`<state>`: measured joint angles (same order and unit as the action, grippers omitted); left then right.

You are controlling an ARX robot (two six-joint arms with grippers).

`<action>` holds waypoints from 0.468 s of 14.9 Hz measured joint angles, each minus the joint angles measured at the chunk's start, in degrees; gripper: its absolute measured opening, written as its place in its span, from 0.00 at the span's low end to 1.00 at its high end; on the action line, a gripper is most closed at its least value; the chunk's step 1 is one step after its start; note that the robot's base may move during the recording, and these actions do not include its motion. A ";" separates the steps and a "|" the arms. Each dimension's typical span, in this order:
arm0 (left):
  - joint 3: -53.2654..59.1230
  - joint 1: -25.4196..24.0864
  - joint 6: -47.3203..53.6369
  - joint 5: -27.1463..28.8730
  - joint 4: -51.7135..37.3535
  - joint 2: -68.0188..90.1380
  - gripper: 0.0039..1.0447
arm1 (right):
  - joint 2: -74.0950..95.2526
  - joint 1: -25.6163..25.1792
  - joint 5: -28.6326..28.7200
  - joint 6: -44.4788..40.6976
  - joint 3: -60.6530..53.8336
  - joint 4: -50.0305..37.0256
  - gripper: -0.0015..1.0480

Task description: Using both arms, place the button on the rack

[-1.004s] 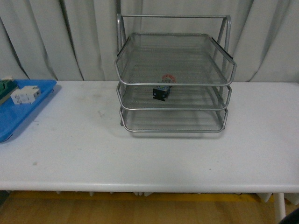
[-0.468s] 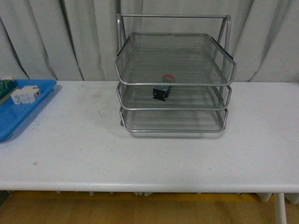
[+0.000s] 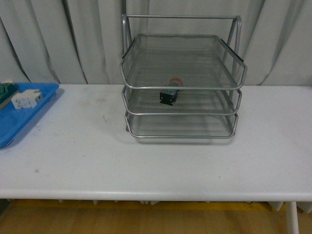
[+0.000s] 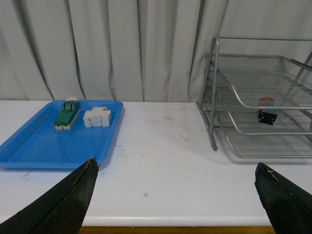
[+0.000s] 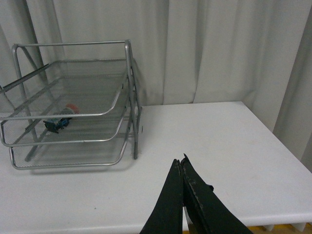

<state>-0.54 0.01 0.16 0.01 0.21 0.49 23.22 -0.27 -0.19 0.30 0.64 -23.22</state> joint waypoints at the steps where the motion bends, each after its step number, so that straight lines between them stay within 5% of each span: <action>1: 0.00 0.00 -0.02 0.00 0.00 0.00 0.94 | -2.14 0.00 0.00 0.00 0.00 2.12 0.02; 7: 0.00 0.00 0.00 0.00 0.00 0.00 0.94 | -10.71 0.00 0.00 0.00 0.00 10.60 0.02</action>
<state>-0.54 0.01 0.16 0.01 0.21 0.49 12.51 -0.27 -0.19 0.30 0.64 -12.62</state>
